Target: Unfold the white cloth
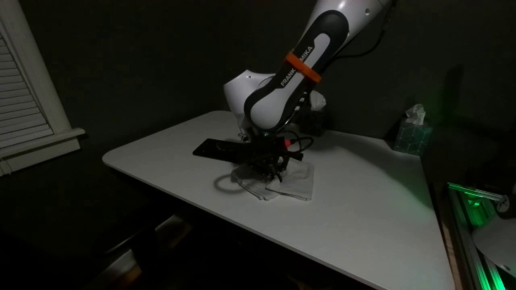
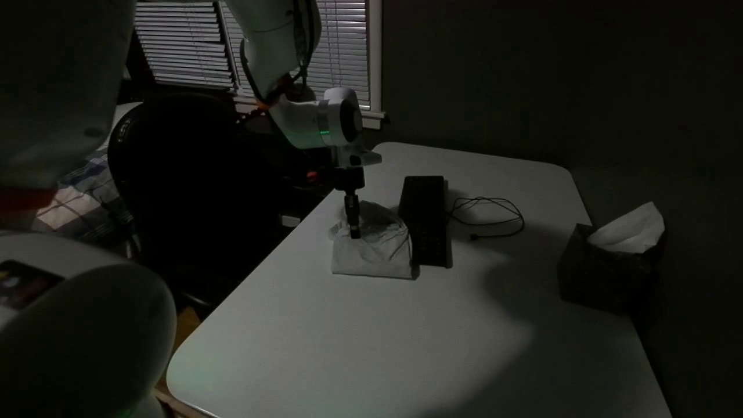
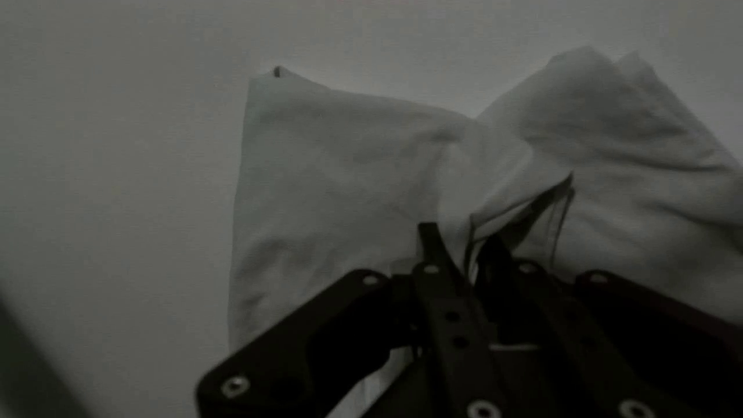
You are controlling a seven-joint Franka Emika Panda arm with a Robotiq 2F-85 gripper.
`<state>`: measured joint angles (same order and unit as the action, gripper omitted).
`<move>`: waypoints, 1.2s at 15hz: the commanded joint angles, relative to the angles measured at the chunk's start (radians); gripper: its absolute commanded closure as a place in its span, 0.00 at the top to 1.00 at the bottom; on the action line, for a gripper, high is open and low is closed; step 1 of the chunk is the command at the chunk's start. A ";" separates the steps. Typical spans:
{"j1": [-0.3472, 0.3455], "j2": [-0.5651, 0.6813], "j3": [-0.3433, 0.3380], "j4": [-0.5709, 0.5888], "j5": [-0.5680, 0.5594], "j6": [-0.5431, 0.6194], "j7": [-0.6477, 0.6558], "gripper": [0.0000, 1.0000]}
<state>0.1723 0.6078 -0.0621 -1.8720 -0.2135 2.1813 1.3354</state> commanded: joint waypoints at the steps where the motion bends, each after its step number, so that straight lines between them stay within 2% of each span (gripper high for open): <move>1: 0.018 -0.074 -0.004 -0.057 0.022 -0.007 0.010 0.13; 3: 0.020 -0.109 -0.001 -0.085 0.017 0.003 0.010 0.12; 4: 0.020 -0.123 0.001 -0.097 0.017 0.004 0.008 0.03; 8: 0.003 -0.164 0.020 -0.145 0.027 0.013 -0.051 0.01; 14: 0.105 -0.351 0.016 -0.261 -0.194 0.047 0.007 0.01; 18: 0.091 -0.473 0.048 -0.371 -0.217 0.002 0.092 0.01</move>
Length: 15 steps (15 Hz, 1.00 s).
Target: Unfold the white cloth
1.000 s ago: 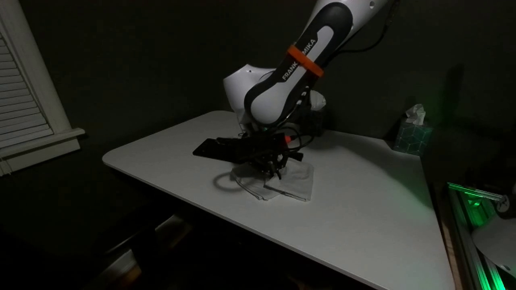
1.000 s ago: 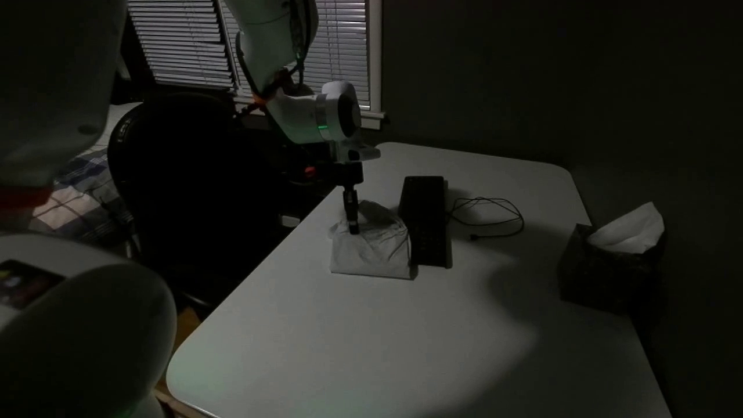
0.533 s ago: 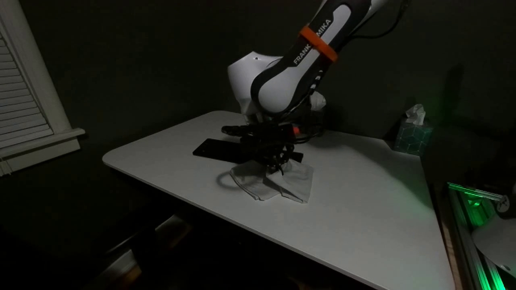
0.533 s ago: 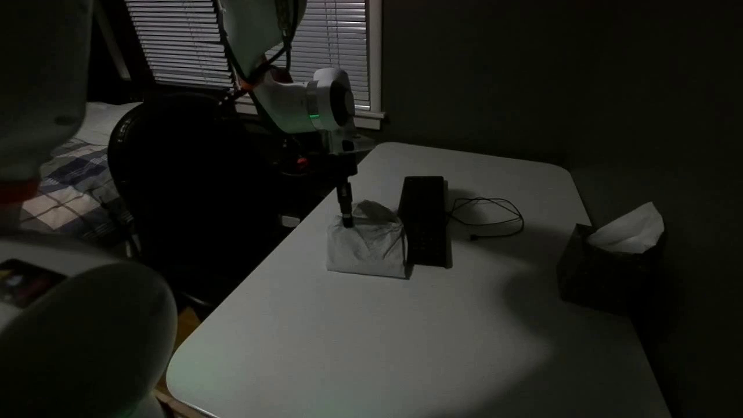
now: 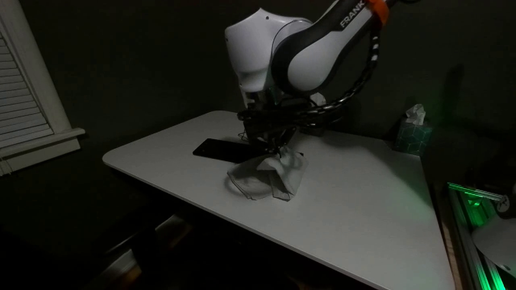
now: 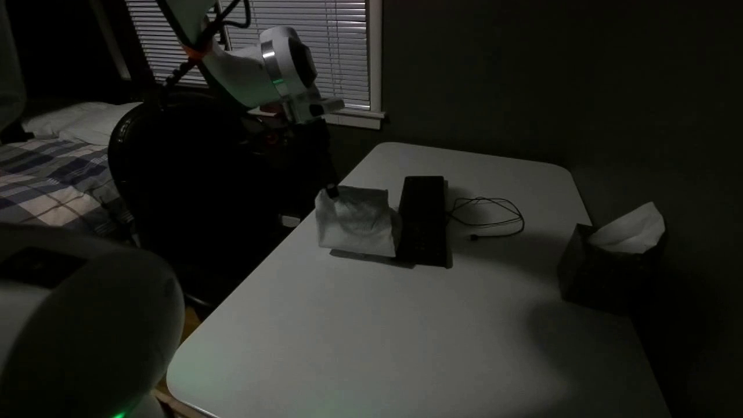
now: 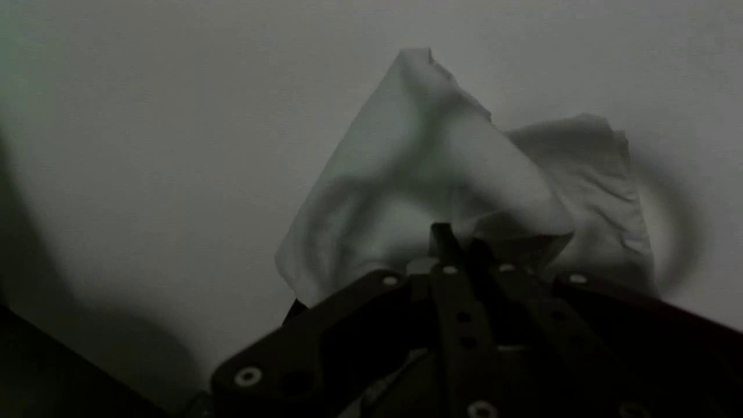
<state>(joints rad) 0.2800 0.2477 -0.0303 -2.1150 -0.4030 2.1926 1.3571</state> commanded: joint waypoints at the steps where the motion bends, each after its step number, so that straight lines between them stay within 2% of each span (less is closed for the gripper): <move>1: -0.029 -0.137 0.019 -0.166 -0.020 -0.021 0.089 0.01; 7: -0.121 -0.180 0.020 -0.321 0.049 -0.128 0.223 0.01; 12: -0.205 -0.103 0.000 -0.367 0.168 -0.155 0.192 0.01; 13: -0.221 -0.081 -0.005 -0.371 0.185 -0.133 0.160 0.29; 14: -0.230 -0.064 -0.009 -0.369 0.187 -0.123 0.153 0.30; 15: -0.232 -0.061 -0.011 -0.364 0.170 -0.116 0.149 0.35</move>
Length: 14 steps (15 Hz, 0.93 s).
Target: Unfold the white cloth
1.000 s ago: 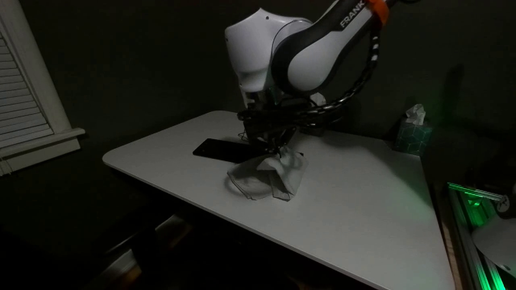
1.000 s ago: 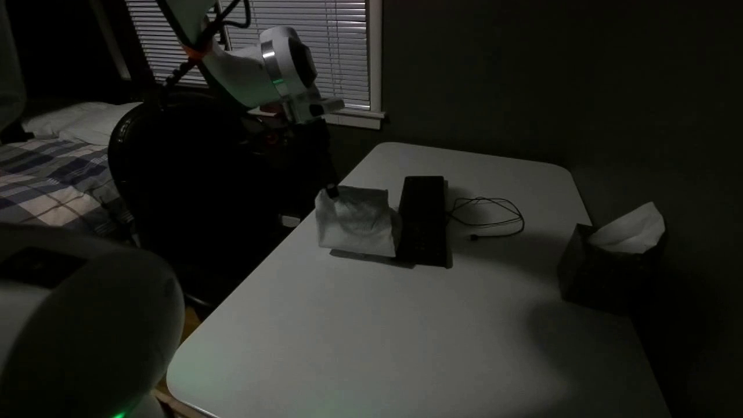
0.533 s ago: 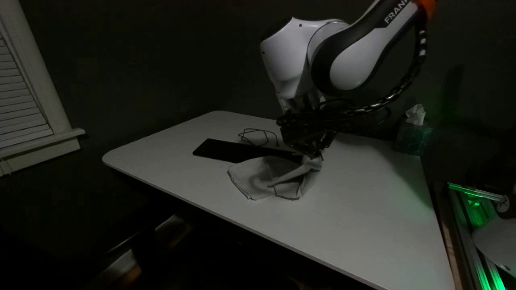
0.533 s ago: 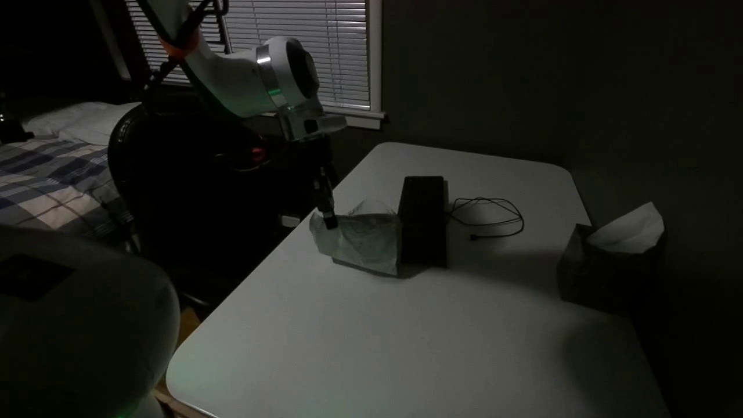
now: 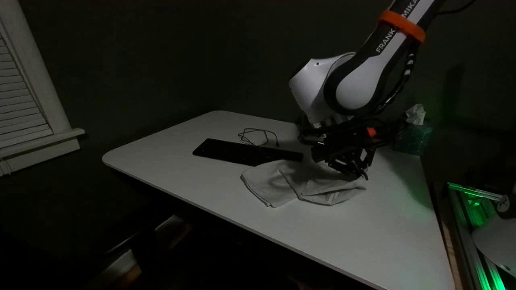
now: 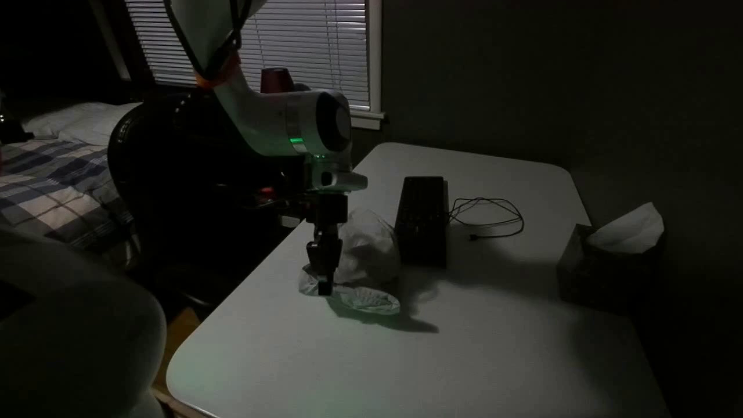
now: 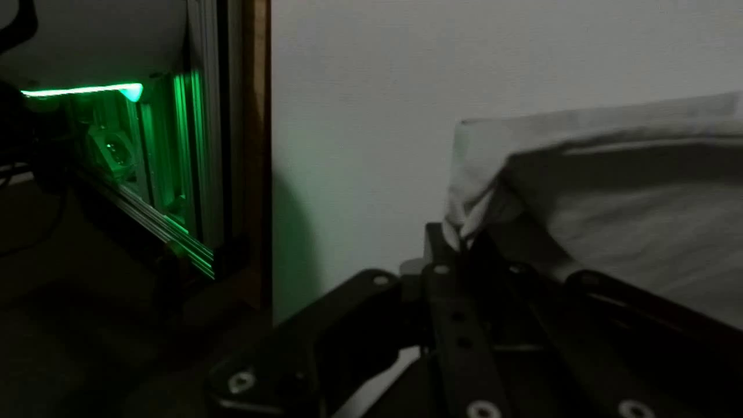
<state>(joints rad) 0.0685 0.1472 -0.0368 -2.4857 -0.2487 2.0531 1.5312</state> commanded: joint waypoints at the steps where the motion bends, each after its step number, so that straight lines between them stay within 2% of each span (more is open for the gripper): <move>1: -0.024 0.039 -0.002 0.013 0.027 0.022 -0.045 0.43; 8: 0.018 0.011 0.052 0.117 0.017 0.037 -0.156 0.96; 10: 0.012 0.042 0.059 0.159 0.065 0.042 -0.191 1.00; 14: 0.001 0.119 0.030 0.203 0.047 0.132 -0.168 1.00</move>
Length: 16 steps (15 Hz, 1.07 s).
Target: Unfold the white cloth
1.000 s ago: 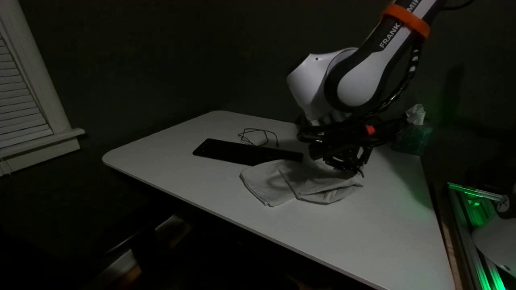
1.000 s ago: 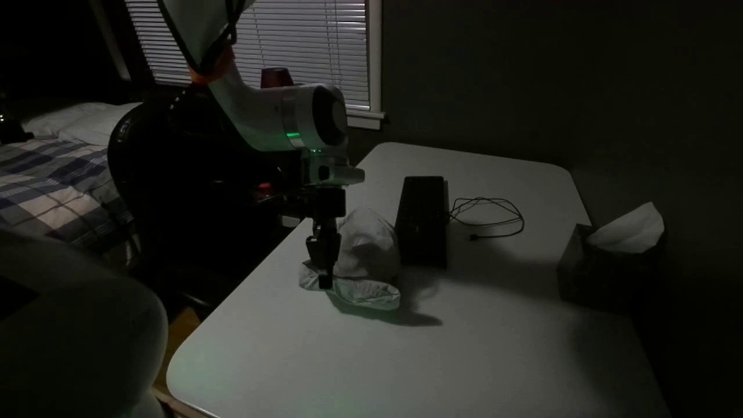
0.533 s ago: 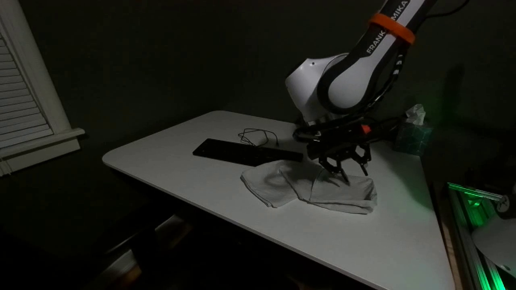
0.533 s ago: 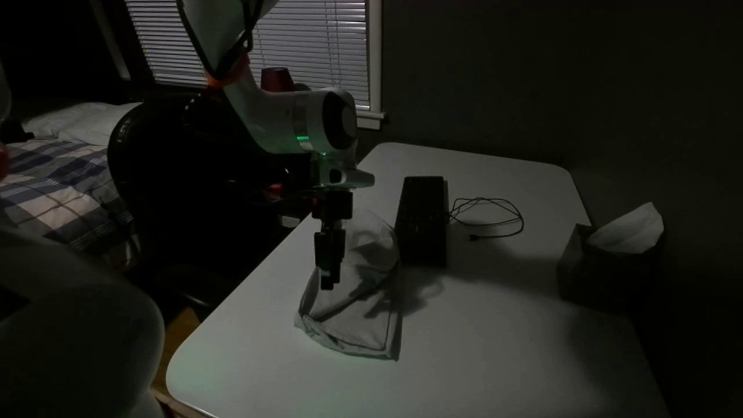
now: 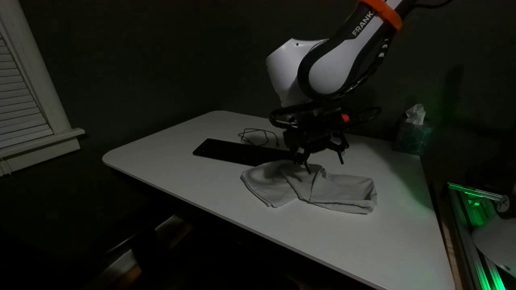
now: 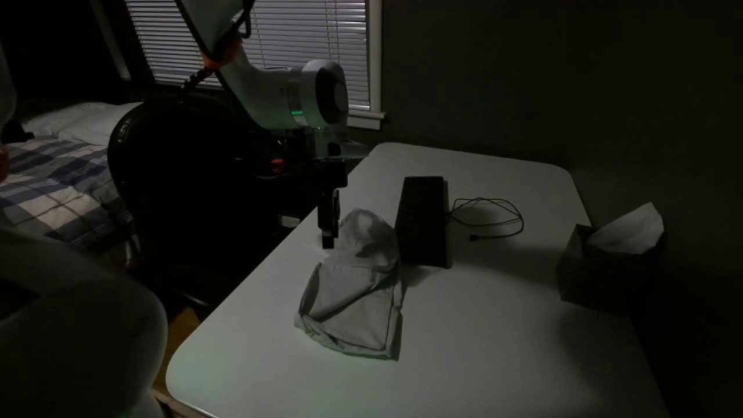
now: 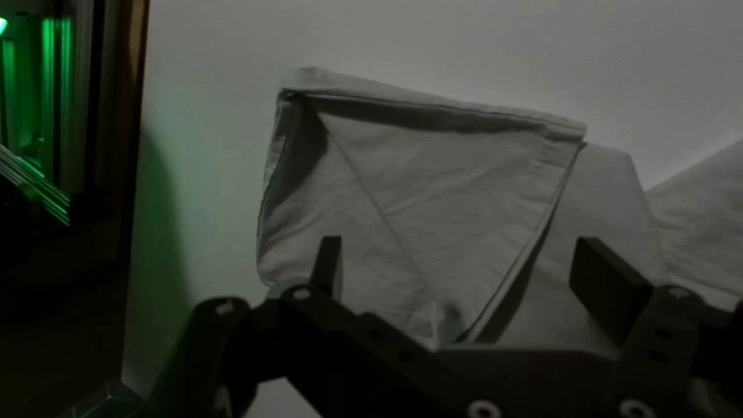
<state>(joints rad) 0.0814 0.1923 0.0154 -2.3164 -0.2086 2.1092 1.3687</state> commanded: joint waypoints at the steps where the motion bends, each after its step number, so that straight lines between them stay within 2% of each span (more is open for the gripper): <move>1: -0.014 0.093 -0.031 0.040 0.007 0.105 -0.007 1.00; 4: -0.012 0.159 -0.060 0.061 0.003 0.184 -0.002 1.00; 11: 0.003 0.251 -0.107 0.113 0.013 0.164 0.012 0.98; 12: 0.003 0.260 -0.112 0.119 0.013 0.162 0.011 0.82; 14: 0.003 0.276 -0.118 0.128 0.016 0.158 0.009 0.70; 16: 0.004 0.285 -0.121 0.139 0.019 0.152 0.008 0.53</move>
<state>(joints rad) 0.0668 0.4440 -0.0887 -2.2071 -0.2088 2.2871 1.3698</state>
